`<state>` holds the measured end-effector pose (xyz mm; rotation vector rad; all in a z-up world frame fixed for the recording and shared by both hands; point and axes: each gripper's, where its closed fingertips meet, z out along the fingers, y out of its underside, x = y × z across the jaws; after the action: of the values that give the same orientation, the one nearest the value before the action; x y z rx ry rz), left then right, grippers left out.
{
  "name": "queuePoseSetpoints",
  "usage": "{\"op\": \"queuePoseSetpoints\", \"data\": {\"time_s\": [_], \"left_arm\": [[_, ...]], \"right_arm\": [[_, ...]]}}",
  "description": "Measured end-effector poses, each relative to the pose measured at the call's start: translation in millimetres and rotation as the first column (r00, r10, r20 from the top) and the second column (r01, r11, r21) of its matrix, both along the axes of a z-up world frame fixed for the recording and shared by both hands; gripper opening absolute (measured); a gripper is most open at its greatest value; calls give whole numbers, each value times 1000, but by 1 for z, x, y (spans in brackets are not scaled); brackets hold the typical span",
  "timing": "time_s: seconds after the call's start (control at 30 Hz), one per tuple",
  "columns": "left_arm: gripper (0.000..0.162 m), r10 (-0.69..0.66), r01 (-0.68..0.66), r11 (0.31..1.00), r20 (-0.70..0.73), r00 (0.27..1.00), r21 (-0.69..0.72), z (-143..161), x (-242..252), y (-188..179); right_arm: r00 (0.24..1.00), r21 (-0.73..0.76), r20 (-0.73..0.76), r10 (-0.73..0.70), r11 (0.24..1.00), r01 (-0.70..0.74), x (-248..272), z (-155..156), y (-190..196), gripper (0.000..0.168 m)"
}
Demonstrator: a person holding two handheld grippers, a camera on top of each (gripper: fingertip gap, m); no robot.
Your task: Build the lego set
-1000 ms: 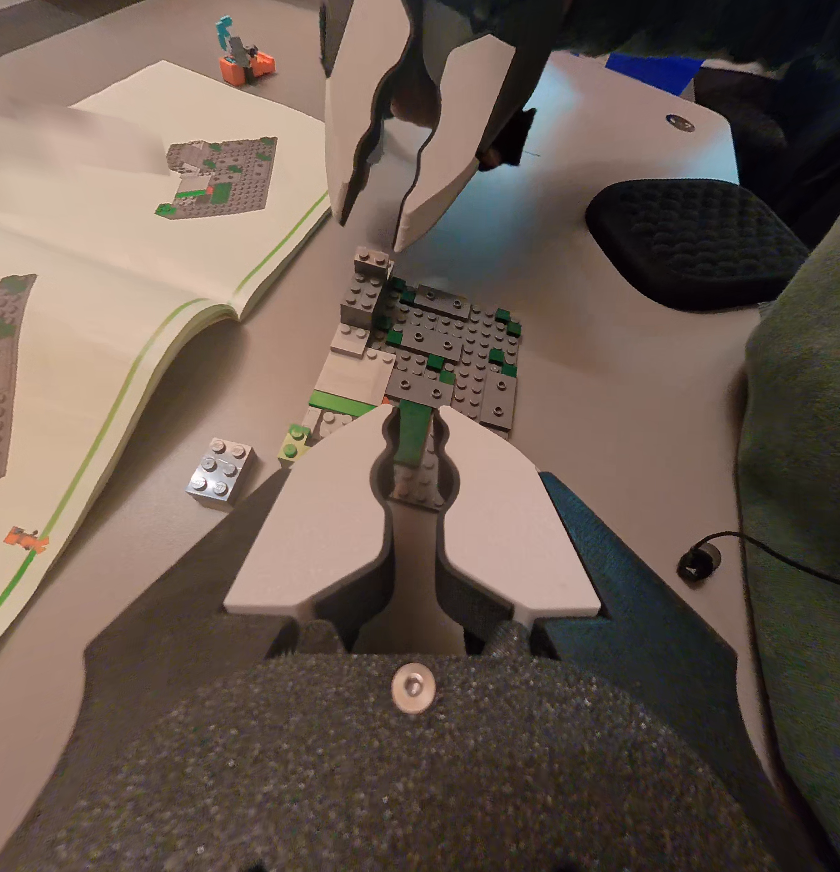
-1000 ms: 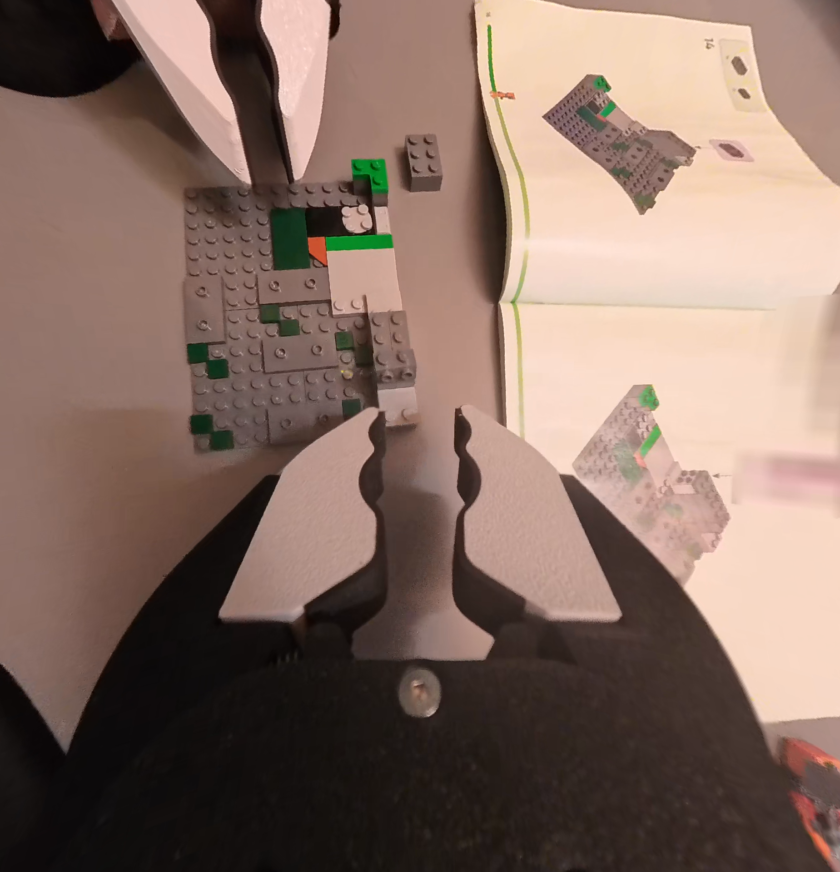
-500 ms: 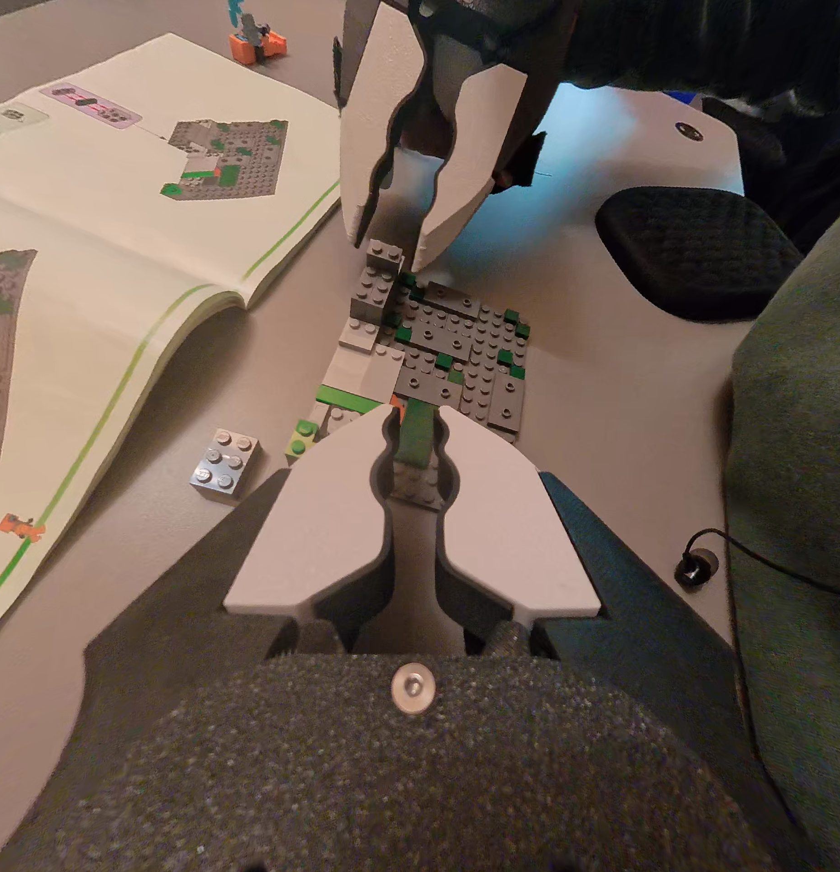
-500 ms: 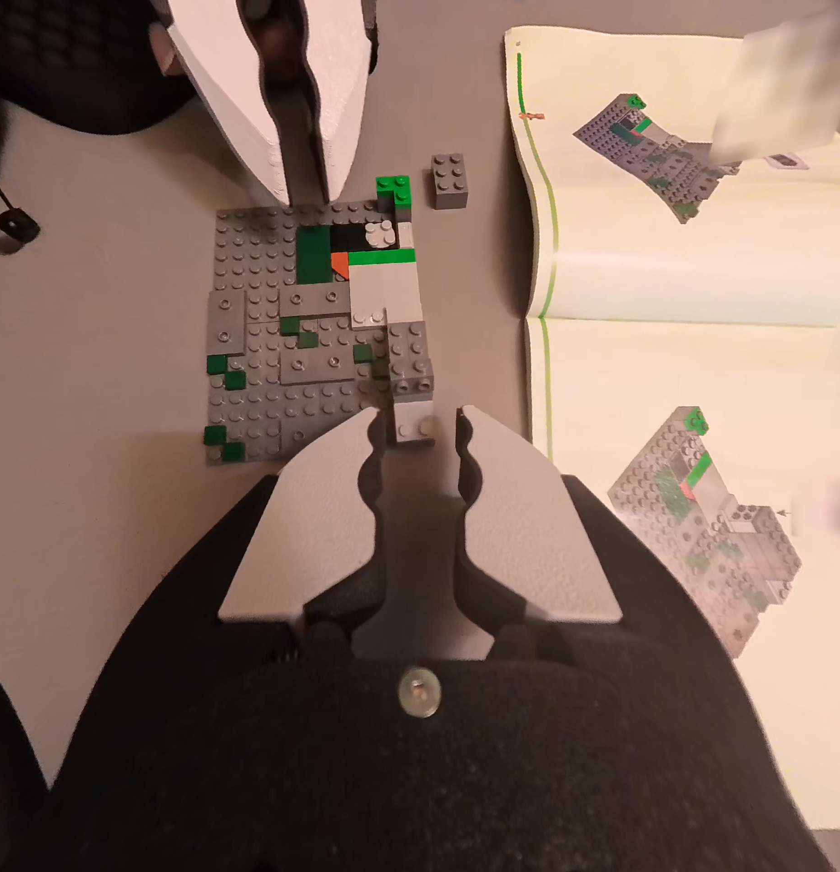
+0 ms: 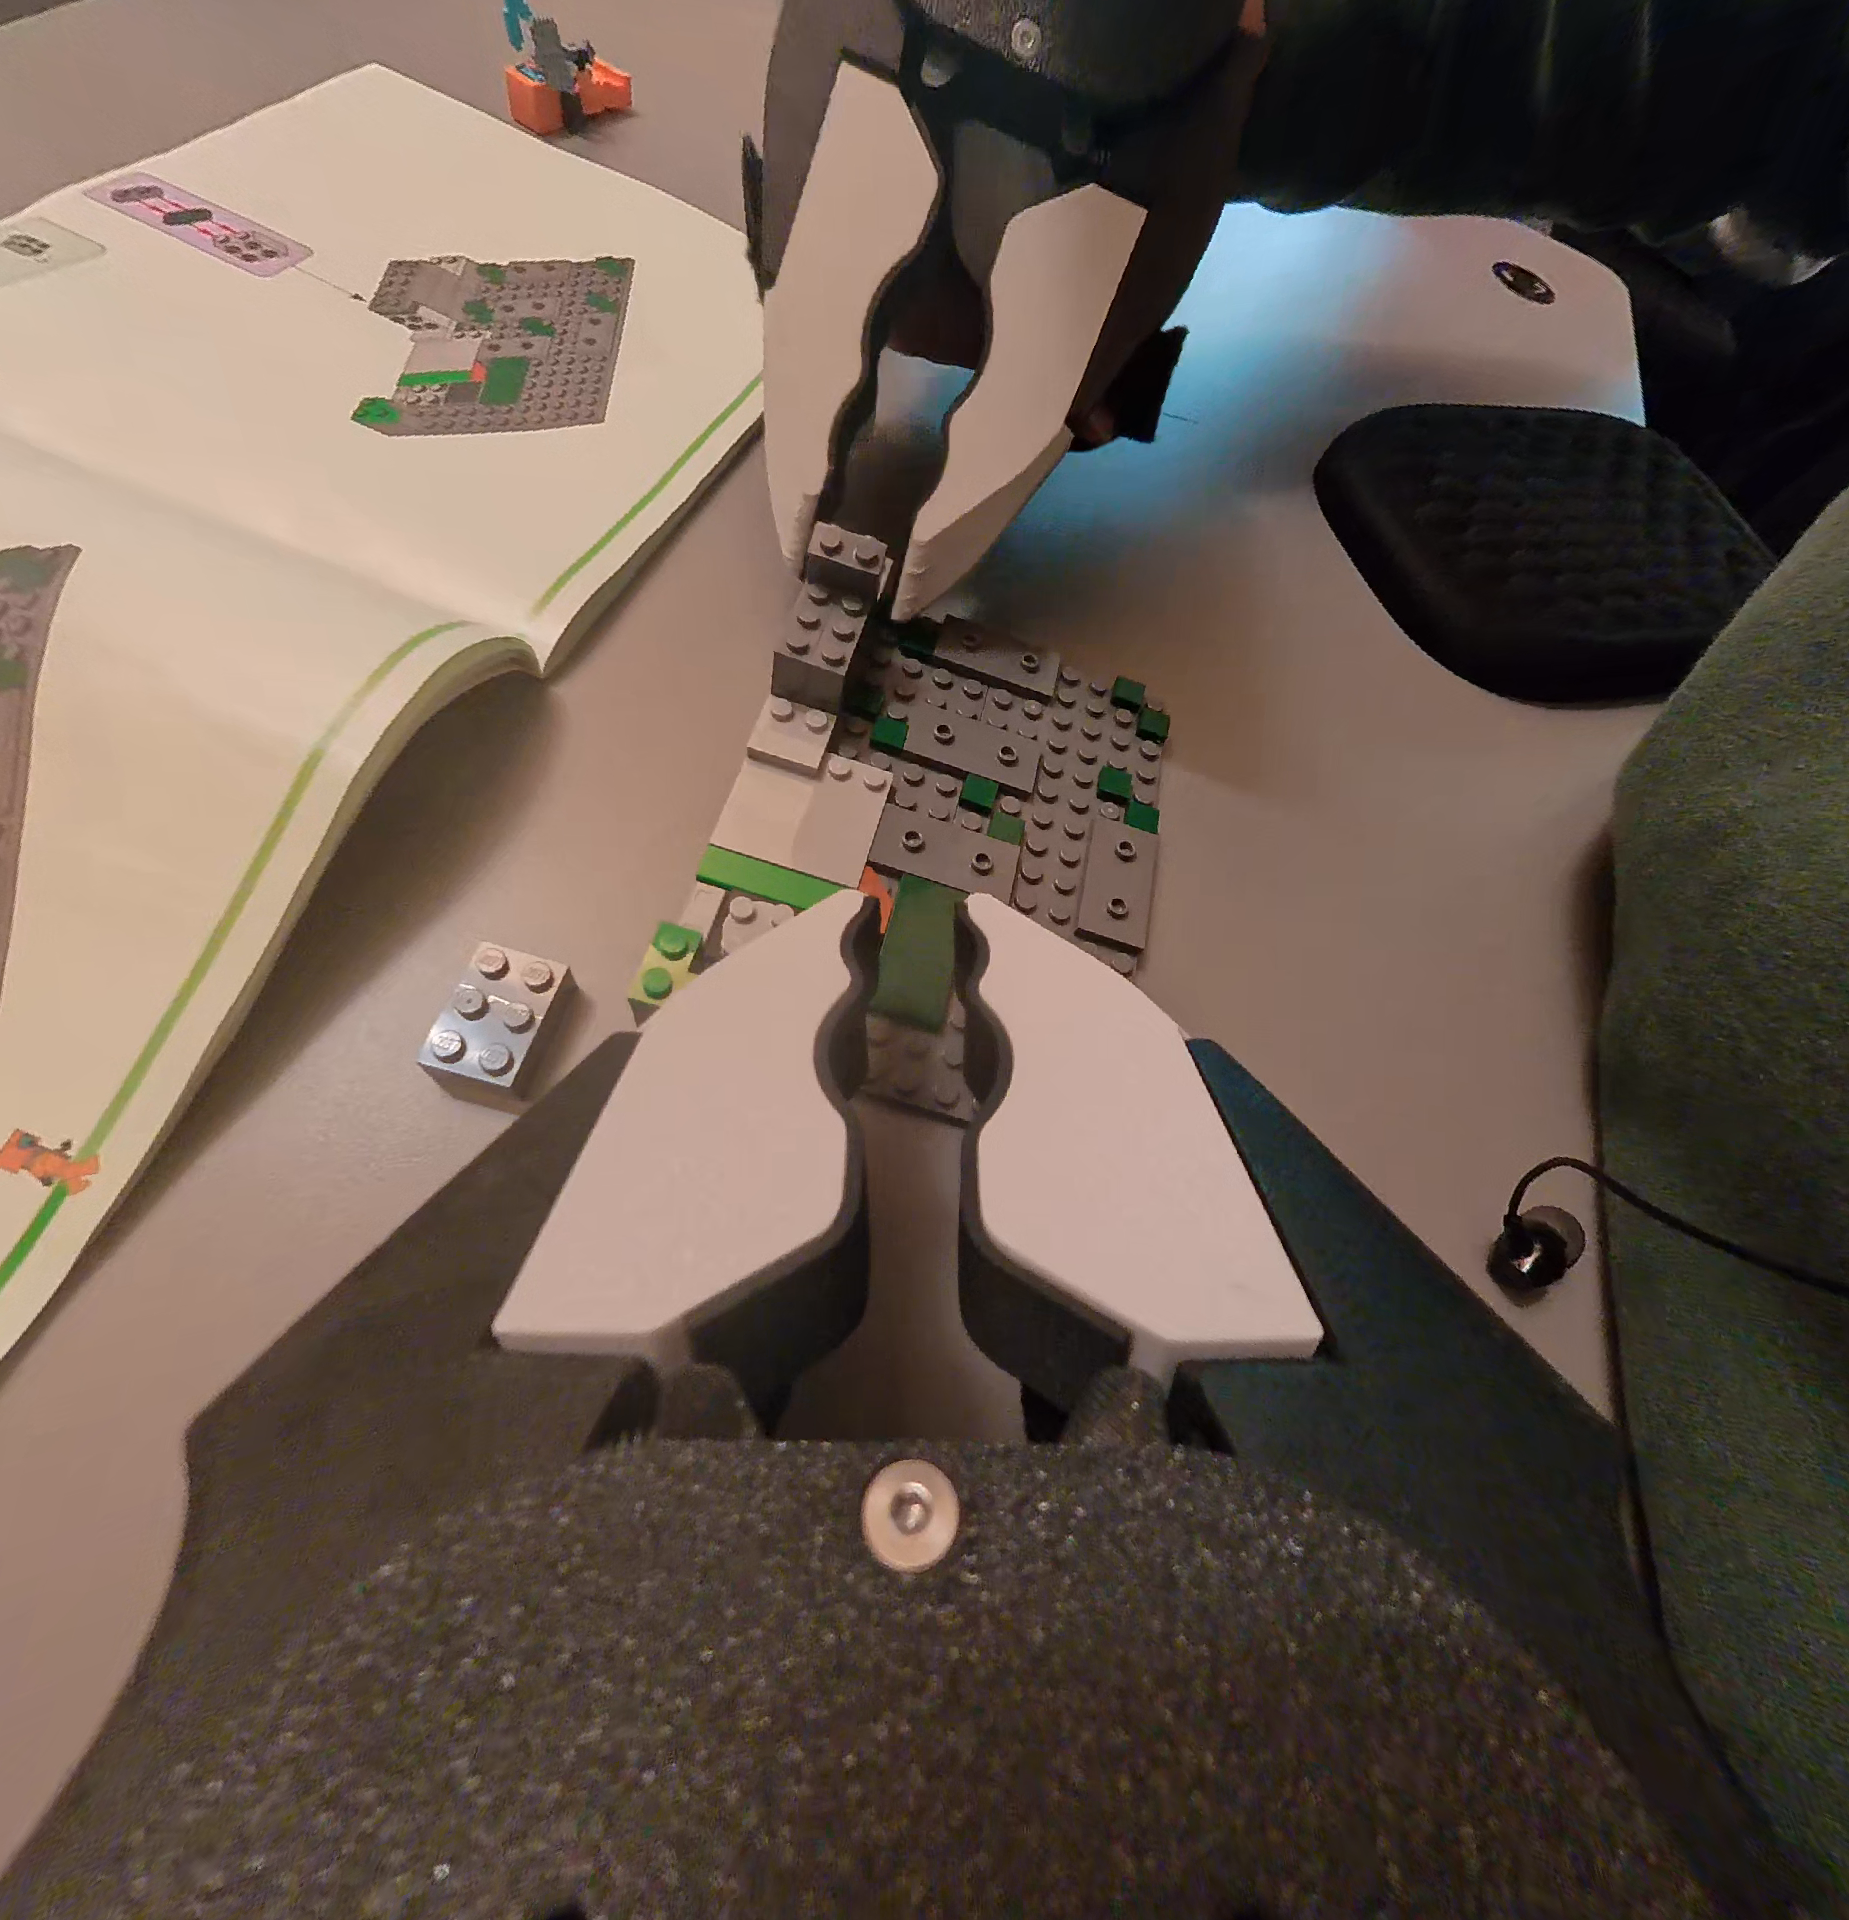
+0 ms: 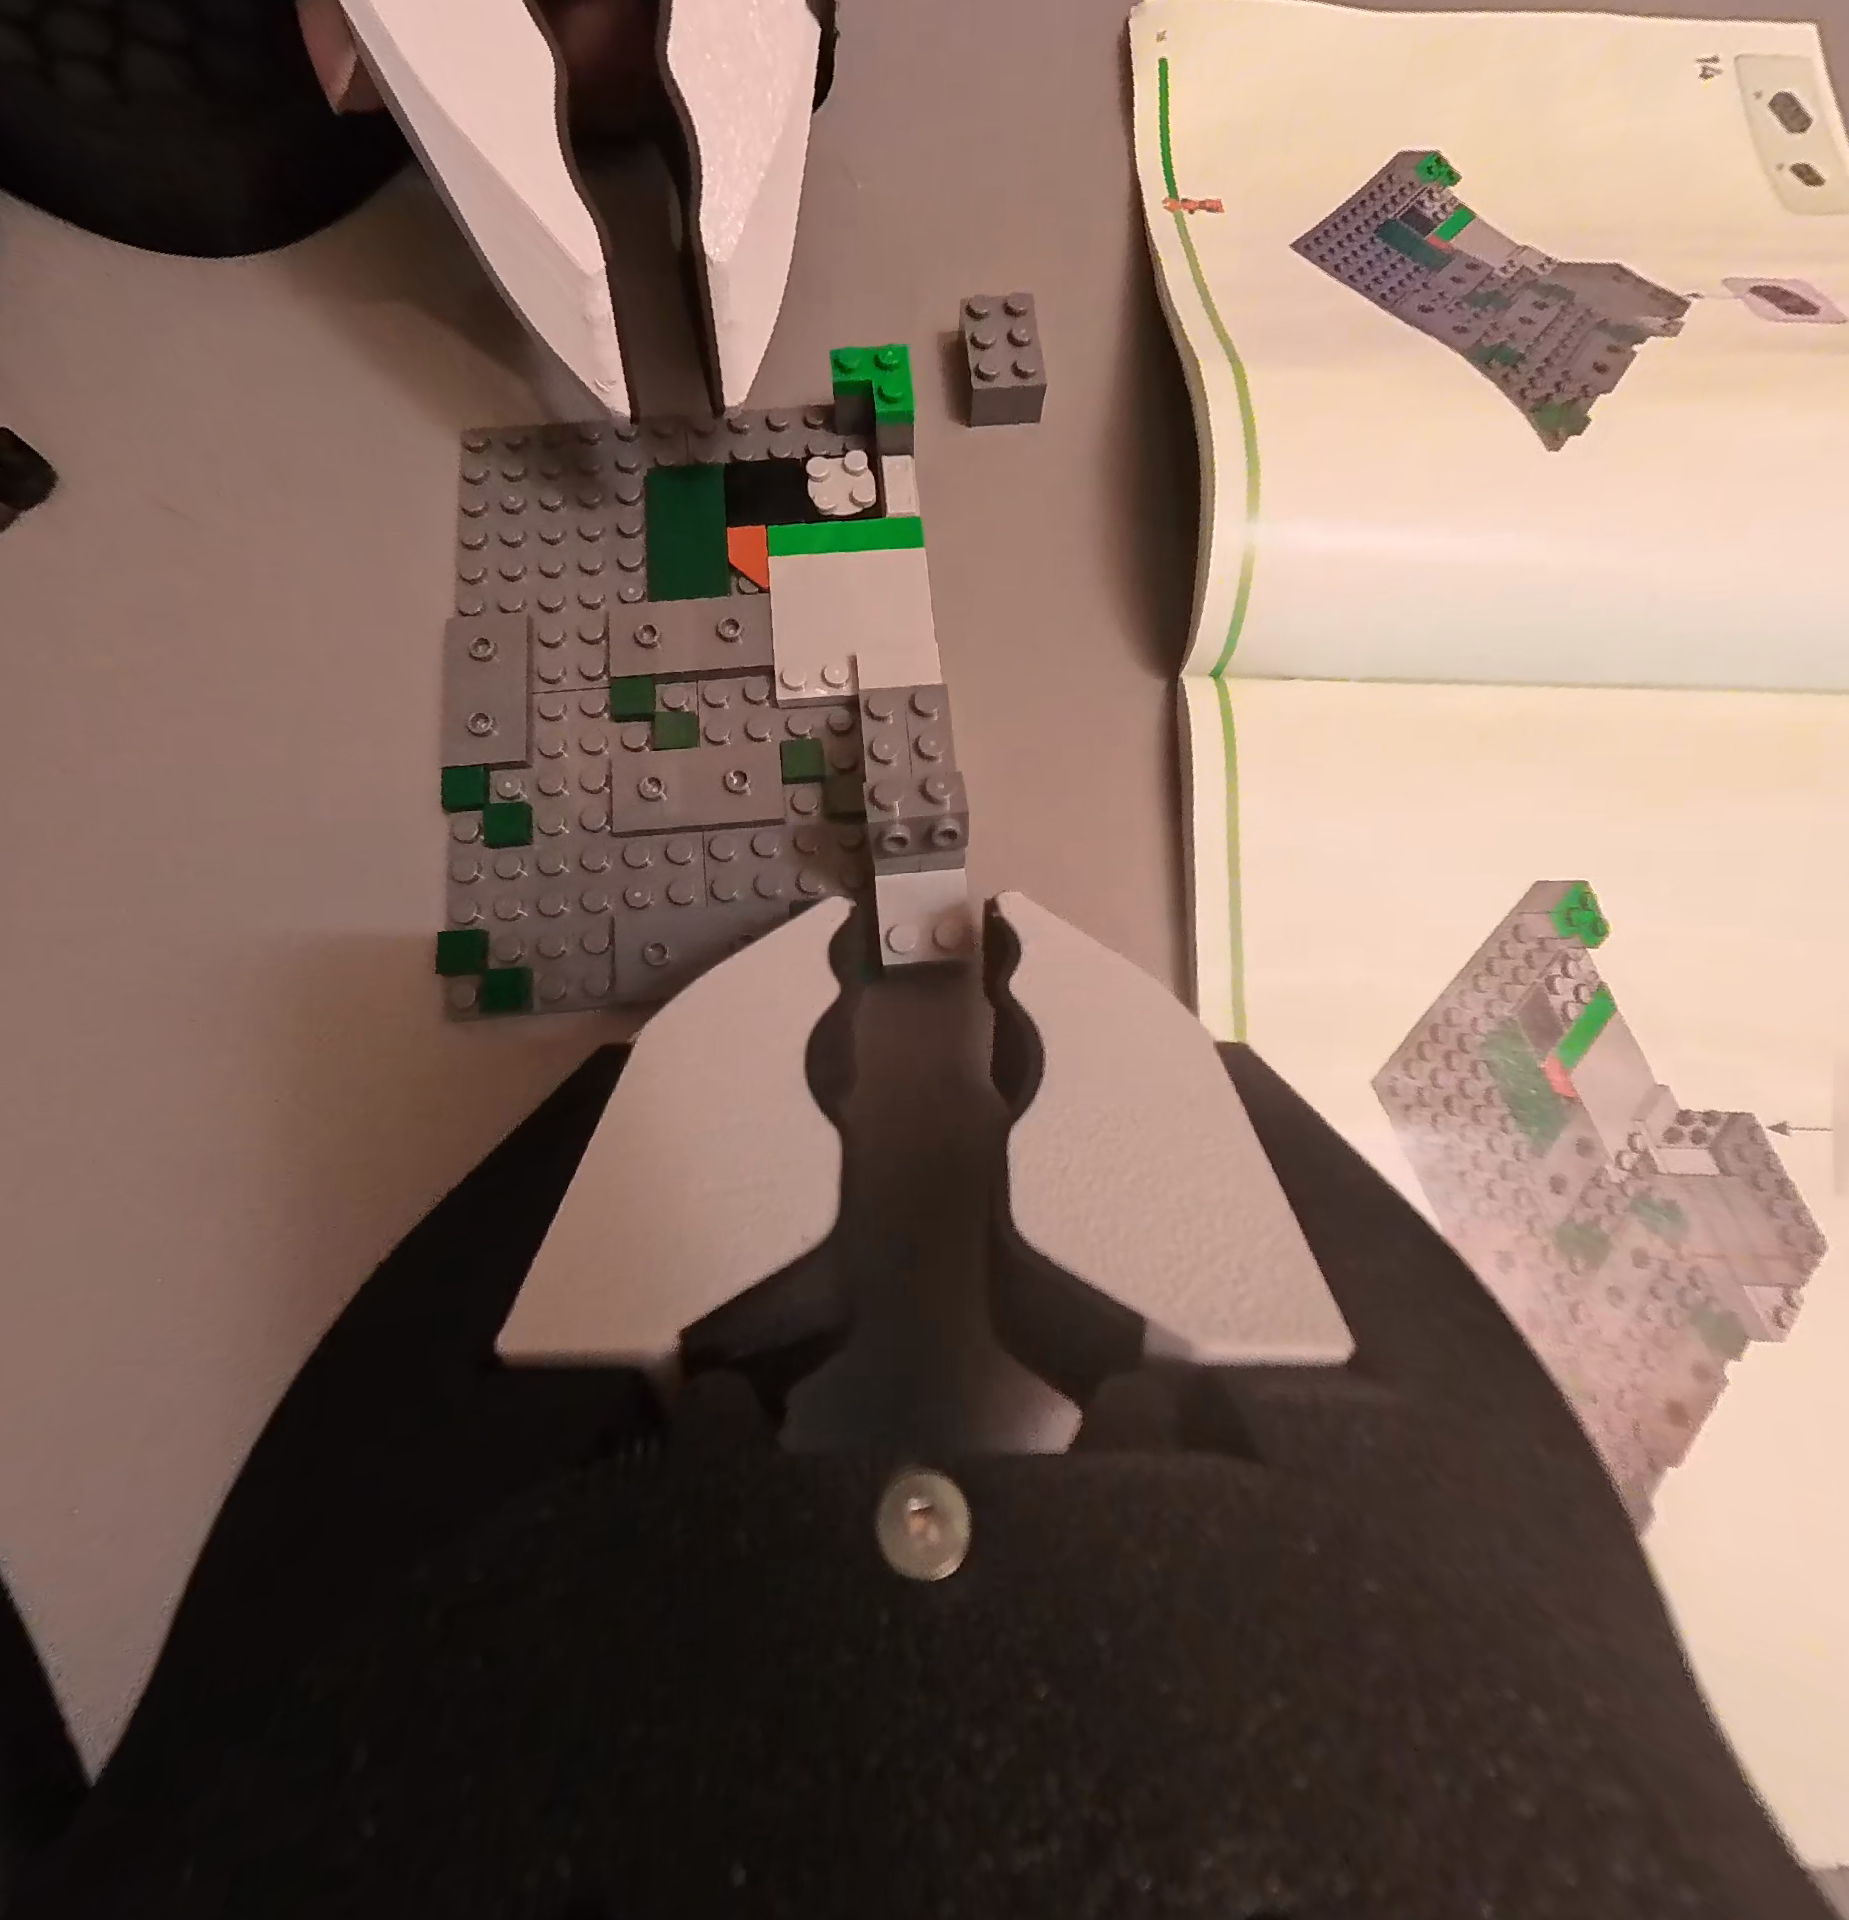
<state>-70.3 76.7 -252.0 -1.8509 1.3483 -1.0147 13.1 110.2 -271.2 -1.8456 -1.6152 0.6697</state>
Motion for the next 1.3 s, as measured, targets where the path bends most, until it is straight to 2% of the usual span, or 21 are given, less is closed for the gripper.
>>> {"op": "queuePoseSetpoints", "data": {"time_s": [0.43,0.8,1.0,1.3], "left_arm": [[13,19,-19,1000,13,1000,18,3,-1,2],[21,172,-172,985,16,985,-10,14,-11,22],[24,222,-219,967,6,975,-127,15,-14,16],[28,262,-211,905,95,960,-368,28,7,-4]], "right_arm": [[998,34,-54,-30,999,31,2,1,2,17],[986,34,-152,-68,997,74,18,16,-8,17],[974,46,-208,-86,994,97,25,29,-14,16],[969,107,-244,-48,991,76,28,60,-30,16]]}}
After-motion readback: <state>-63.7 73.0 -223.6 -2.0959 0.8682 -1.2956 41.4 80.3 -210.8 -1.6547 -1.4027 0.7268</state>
